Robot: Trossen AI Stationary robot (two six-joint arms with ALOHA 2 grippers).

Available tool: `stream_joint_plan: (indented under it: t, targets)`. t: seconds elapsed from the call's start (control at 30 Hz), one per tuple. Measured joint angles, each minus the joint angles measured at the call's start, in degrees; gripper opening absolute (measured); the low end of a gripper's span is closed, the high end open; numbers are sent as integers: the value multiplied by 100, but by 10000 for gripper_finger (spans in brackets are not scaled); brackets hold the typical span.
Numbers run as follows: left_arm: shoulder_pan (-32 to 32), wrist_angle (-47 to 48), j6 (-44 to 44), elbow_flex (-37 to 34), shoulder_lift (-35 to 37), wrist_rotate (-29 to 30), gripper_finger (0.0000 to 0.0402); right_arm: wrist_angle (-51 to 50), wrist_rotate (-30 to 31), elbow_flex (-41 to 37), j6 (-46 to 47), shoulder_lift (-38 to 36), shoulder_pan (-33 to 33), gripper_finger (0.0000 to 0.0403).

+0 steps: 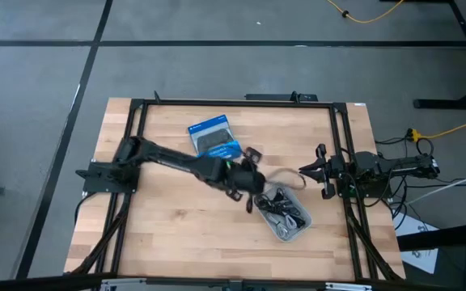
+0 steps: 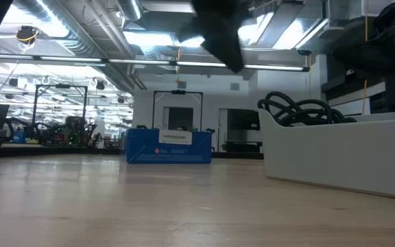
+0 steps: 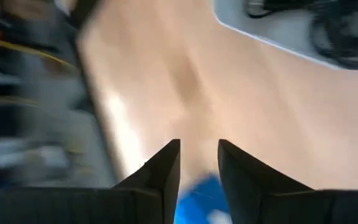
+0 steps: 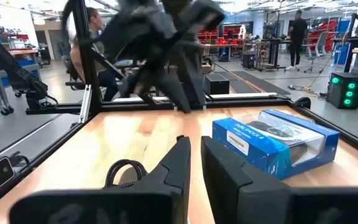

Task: Pick and place USB-C Cables
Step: Return to Home Position

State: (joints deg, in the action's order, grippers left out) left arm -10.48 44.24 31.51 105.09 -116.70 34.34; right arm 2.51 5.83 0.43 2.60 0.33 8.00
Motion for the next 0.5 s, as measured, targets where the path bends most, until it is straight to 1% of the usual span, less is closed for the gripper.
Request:
stream_joint_plan:
  t: [0.13, 0.2, 0.23, 0.3, 0.37, 0.5]
  targets:
    - [334, 1350, -1565, 8, 385, -1615, 99, -3, 8, 0, -9, -2, -2, 45]
    - [496, 1896, -2140, 9, 500, -2235, 99, 4, 10, 0, -7, -2, 0, 45]
    - [554, 2310, -2379, 7, 551, -2430, 99, 9, 10, 0, -7, 2, 1, 45]
    - [654, 2795, -2777, 6, 644, -2616, 99, 0, 10, 0, -7, -5, -2, 45]
    - [699, 3090, -2973, -171, 777, -2549, 99, 25, 12, 0, -7, 12, 1, 45]
    - [742, 2956, -3101, -857, 1233, -2394, 99, 15, 15, 0, -12, 33, -1, 45]
